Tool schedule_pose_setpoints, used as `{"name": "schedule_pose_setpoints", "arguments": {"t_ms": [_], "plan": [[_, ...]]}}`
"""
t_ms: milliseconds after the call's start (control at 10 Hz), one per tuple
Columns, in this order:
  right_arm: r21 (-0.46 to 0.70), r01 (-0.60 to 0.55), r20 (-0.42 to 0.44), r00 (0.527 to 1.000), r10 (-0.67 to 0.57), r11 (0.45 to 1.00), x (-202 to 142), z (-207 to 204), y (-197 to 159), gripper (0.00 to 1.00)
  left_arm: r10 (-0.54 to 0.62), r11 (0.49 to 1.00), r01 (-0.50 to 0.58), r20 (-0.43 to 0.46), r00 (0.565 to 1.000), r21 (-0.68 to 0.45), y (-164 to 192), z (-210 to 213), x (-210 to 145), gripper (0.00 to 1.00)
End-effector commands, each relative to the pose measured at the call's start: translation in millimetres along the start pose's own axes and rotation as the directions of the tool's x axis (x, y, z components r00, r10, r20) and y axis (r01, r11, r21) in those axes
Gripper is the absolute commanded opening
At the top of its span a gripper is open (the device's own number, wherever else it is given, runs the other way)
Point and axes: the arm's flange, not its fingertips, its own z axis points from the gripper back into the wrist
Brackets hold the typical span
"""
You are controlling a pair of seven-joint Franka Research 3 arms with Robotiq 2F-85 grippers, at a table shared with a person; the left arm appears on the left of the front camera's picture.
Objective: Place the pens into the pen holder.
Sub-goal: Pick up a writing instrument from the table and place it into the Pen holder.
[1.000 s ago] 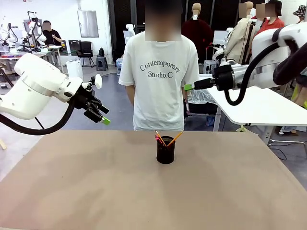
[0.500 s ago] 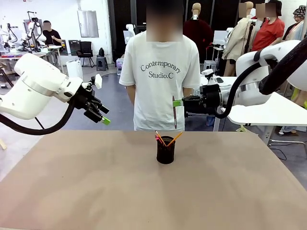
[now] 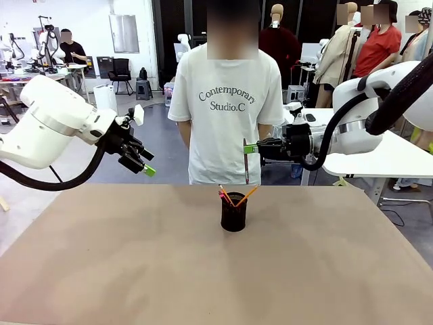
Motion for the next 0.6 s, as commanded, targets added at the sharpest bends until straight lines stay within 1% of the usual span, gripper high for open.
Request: {"name": "schedule_pose_setpoints", "arguments": {"t_ms": [0,100,200,300,500], "plan": [[0.000,0.000,0.000,1.000,0.000,1.000,-0.2,-0.2,0.0,0.00,-0.004,1.000,0.004,-0.005,1.000,0.005,0.3,1.3,-0.8,1.00],[-0.023,-0.062,-0.004,0.998,0.062,0.998,-5.5,-4.9,-5.6,0.00,-0.004,1.000,0.004,-0.005,1.000,0.005,0.3,1.3,-0.8,1.00],[-0.003,-0.082,-0.029,0.996,0.082,0.997,-7.8,-11.5,-14.6,0.00,-0.004,1.000,0.004,-0.005,1.000,0.005,0.3,1.3,-0.8,1.00],[0.015,-0.109,-0.028,0.994,0.109,0.994,-14.1,-16.3,-16.2,0.00,-0.004,1.000,0.004,-0.005,1.000,0.005,0.3,1.3,-0.8,1.00],[0.004,-0.127,-0.029,0.991,0.127,0.992,-24.8,-30.6,-23.3,0.00,-0.004,1.000,0.004,-0.005,1.000,0.005,0.3,1.3,-0.8,1.00]]}}
